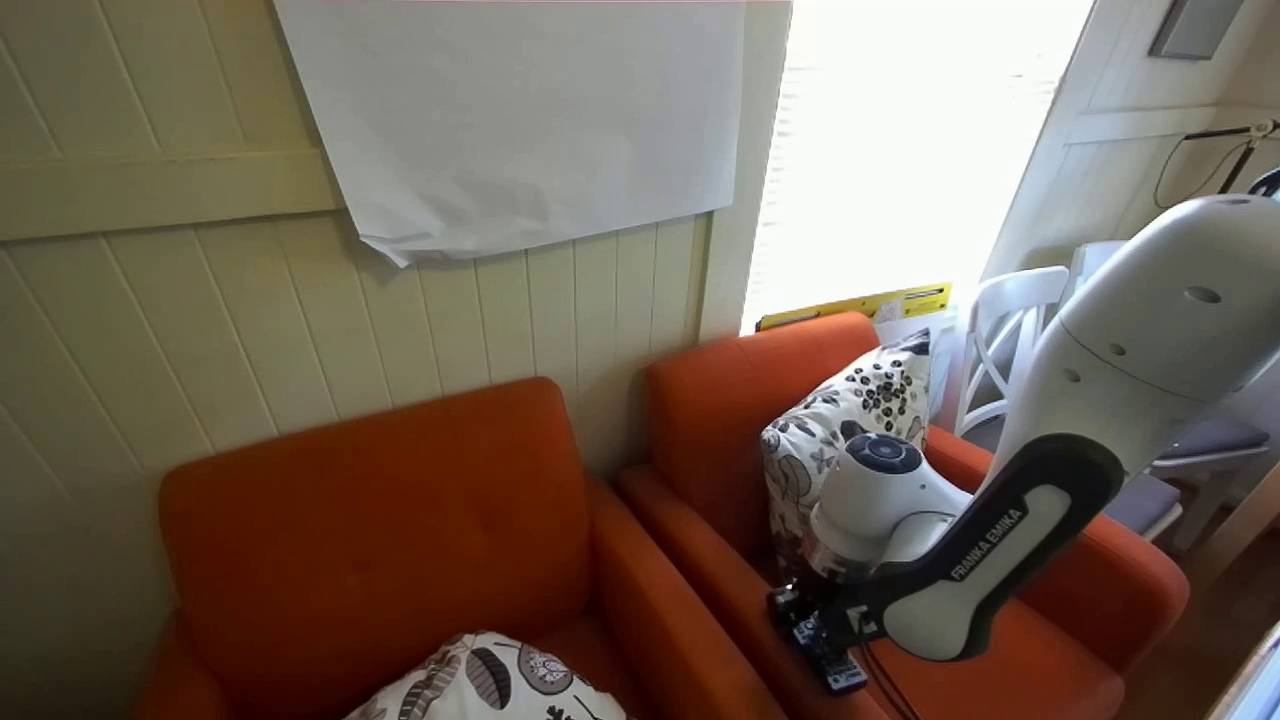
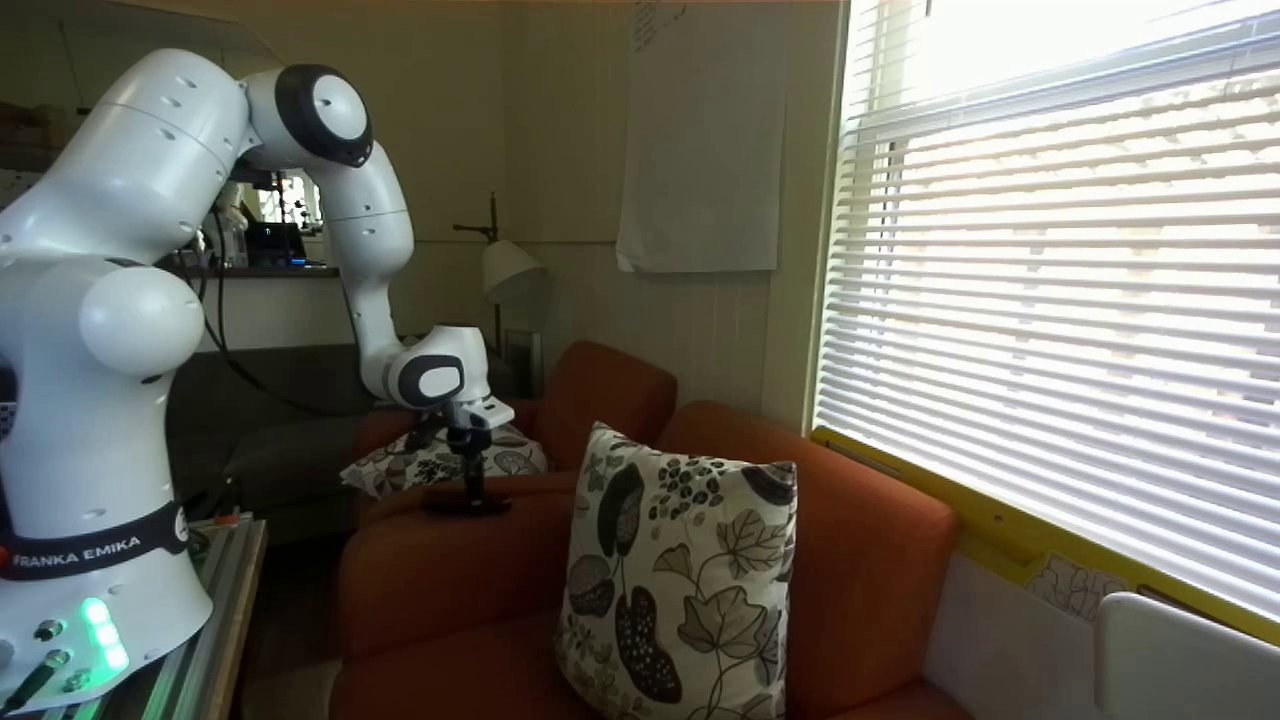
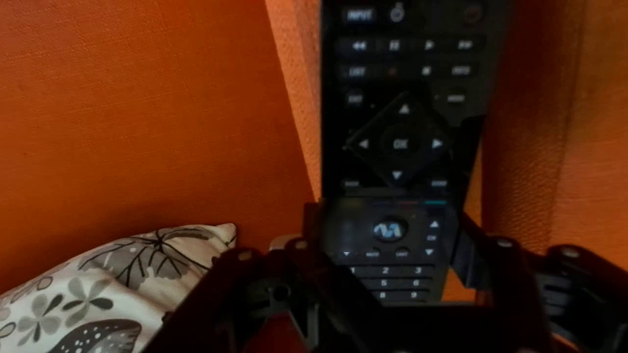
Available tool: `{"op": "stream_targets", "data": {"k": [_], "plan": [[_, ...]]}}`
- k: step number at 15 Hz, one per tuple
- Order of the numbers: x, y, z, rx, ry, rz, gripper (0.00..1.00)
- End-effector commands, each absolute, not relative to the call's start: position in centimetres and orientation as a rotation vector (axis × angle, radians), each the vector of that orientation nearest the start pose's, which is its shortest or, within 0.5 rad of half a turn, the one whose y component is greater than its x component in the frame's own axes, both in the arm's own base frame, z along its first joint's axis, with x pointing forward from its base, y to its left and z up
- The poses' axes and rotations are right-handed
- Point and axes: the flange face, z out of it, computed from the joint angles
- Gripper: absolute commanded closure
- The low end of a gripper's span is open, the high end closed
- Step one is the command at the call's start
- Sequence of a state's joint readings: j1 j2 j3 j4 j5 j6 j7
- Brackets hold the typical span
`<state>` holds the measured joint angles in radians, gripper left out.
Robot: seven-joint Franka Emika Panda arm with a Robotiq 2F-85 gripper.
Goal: Put the remote on the rightmost sofa arm
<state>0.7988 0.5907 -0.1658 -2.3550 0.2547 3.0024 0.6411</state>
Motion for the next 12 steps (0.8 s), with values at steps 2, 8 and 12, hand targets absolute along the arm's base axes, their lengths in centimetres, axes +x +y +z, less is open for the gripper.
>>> {"op": "stream_targets", "data": {"k": [2,8,12], "plan": [[40.8,24.5,15.7,-3.149,0.147,-0.137,0.64],[43.9,15.7,22.5,-3.322,0.077,-0.238,0.64],[45.9,12.9,23.1,-3.355,0.061,-0.253,0.39]]}}
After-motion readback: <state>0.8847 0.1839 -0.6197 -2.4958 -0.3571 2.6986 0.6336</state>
